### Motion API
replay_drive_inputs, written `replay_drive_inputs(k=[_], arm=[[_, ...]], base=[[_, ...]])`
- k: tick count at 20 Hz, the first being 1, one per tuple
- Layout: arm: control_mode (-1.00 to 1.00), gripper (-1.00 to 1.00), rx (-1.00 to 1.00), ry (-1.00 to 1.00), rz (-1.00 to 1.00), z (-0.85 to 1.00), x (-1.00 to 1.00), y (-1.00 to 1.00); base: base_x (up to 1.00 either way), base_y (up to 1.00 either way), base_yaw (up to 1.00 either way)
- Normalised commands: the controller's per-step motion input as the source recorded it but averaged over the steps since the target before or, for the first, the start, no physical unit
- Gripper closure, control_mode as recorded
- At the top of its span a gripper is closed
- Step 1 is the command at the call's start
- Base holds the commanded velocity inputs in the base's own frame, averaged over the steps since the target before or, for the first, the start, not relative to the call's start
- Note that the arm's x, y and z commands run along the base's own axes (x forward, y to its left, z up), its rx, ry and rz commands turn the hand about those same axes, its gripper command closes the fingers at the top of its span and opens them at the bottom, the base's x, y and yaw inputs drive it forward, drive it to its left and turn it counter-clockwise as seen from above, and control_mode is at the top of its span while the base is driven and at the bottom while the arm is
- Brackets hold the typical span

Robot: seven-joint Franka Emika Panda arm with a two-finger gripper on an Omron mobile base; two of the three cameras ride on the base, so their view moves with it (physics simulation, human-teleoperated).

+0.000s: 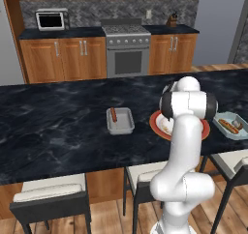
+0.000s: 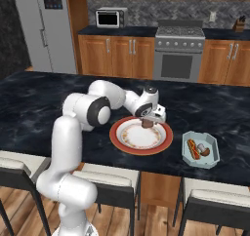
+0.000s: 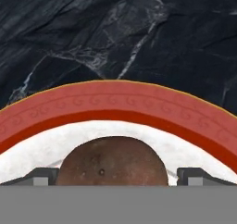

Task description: Place one cooked food and one vegetable from the large plate to each tupperware container.

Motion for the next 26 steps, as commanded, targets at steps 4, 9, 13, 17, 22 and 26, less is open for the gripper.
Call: replay_drive_inputs(k=[4, 9, 13, 17, 22, 26], arm=[[-1.00, 1.00, 0.00, 0.16, 0.00, -0.37, -0.05, 0.18], [-1.00, 1.00, 0.00, 0.03, 0.00, 0.01, -0.37, 0.00], [-1.00, 1.00, 0.00, -0.05, 0.00, 0.64, -0.58, 0.53], [-1.00, 1.00, -0.01, -0.27, 0.05, 0.87, -0.63, 0.95], [-1.00, 1.00, -0.02, -0.28, 0.07, 0.61, -0.36, 1.00], [-1.00, 1.00, 0.00, -0.11, 0.04, 0.12, -0.39, 1.00]], base=[[0.00, 0.00, 0.00], [0.00, 0.00, 0.00], [0.00, 0.00, 0.00], [0.00, 0.00, 0.00], [0.00, 0.00, 0.00], [0.00, 0.00, 0.00]])
